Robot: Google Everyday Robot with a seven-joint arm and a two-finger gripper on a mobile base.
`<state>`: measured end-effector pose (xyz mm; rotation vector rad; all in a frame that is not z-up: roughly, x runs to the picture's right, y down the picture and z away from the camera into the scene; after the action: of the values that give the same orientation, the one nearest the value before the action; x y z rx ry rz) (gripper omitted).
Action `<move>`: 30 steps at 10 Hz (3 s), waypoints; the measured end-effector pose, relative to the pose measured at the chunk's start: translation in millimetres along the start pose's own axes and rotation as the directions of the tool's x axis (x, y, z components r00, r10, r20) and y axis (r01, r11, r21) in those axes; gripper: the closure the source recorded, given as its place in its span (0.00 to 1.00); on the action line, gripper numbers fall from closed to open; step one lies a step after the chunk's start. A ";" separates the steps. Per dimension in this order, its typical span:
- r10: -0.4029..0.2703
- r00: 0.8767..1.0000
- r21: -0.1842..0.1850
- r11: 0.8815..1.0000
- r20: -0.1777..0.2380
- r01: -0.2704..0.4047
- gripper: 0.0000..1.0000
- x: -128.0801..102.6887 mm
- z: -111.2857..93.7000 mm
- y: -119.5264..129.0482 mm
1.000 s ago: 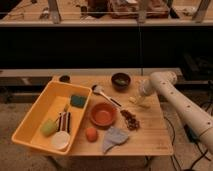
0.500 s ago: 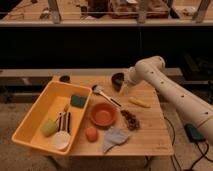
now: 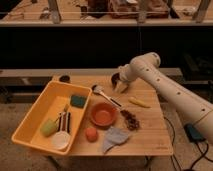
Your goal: Place brush in table surface
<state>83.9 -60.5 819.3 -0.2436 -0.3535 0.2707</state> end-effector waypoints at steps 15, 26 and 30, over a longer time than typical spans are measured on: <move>0.207 0.978 -0.282 0.938 -0.005 -0.200 0.20 -33.3 157.1 51.1; 0.374 0.927 -0.213 0.906 0.001 -0.365 0.27 2.8 211.7 56.4; 0.372 0.928 -0.225 0.907 0.026 -0.357 0.67 2.5 212.7 56.8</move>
<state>-5.0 33.1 997.6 -0.5191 -0.4053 0.6138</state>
